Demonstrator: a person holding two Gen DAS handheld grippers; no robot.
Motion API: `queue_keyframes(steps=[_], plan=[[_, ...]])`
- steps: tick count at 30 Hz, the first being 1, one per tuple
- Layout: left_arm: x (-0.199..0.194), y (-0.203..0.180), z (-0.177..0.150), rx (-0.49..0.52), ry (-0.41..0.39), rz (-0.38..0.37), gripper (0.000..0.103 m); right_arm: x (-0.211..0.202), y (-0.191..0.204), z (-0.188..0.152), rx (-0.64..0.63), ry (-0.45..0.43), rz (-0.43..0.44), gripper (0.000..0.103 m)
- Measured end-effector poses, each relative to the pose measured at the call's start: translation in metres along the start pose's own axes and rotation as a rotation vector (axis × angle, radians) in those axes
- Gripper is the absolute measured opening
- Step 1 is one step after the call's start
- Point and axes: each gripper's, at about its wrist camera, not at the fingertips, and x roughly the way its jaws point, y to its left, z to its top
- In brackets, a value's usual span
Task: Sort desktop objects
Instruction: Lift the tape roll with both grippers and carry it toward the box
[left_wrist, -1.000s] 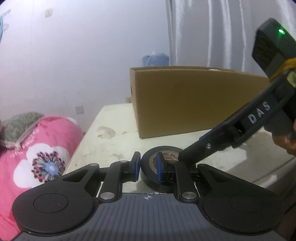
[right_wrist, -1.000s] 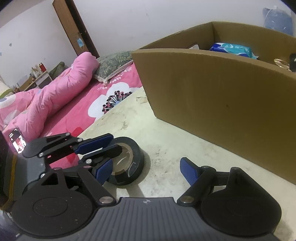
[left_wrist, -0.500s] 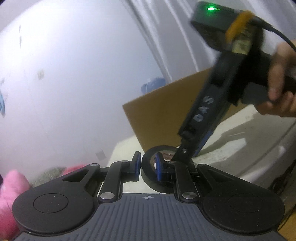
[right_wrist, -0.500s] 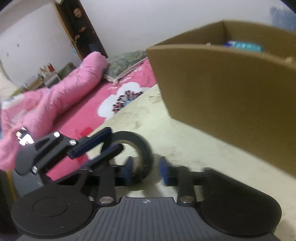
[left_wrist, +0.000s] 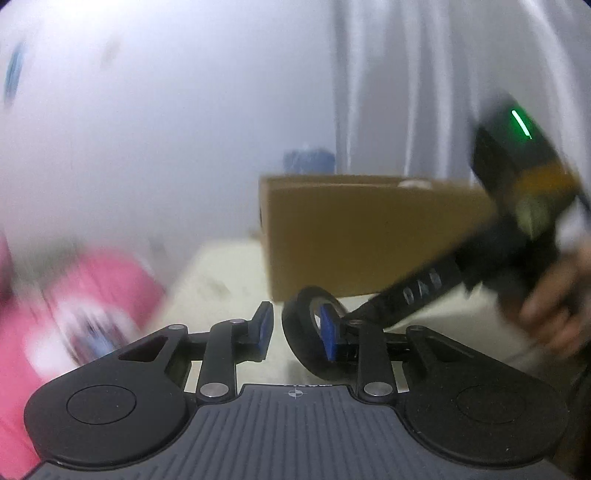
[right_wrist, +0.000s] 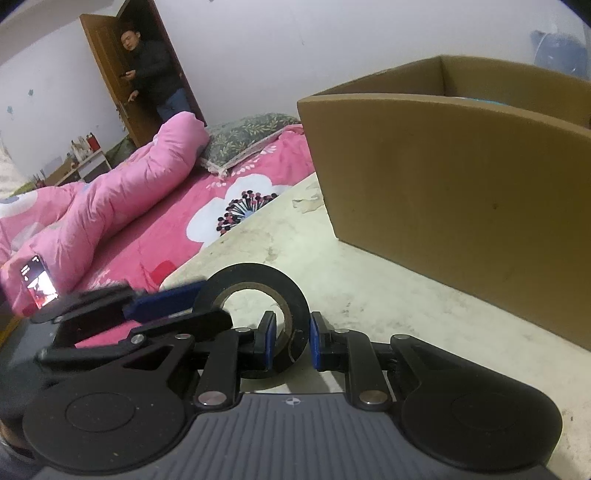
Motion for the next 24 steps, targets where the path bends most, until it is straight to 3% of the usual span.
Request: queue_keyframes(steps=[3, 5, 9, 19, 24], plan=[[0.006, 0.024, 0.0, -0.233, 0.073, -0.092, 0.027, 0.0, 0.0, 0.0, -0.002, -0.001, 0.001, 0.02], [0.007, 0.03, -0.001, -0.287, 0.08, -0.123, 0.019, -0.001, 0.002, -0.001, 0.001, -0.005, -0.008, 0.021], [0.003, 0.03, -0.003, -0.346, 0.089, -0.144, 0.017, -0.006, 0.002, -0.003, 0.009, -0.009, -0.005, 0.021], [-0.02, 0.039, 0.011, -0.38, 0.023, -0.22, 0.016, -0.054, 0.037, -0.001, -0.096, -0.142, 0.02, 0.021], [-0.038, 0.032, 0.032, -0.309, -0.031, -0.256, 0.016, -0.082, 0.054, 0.009, -0.172, -0.228, 0.001, 0.021]])
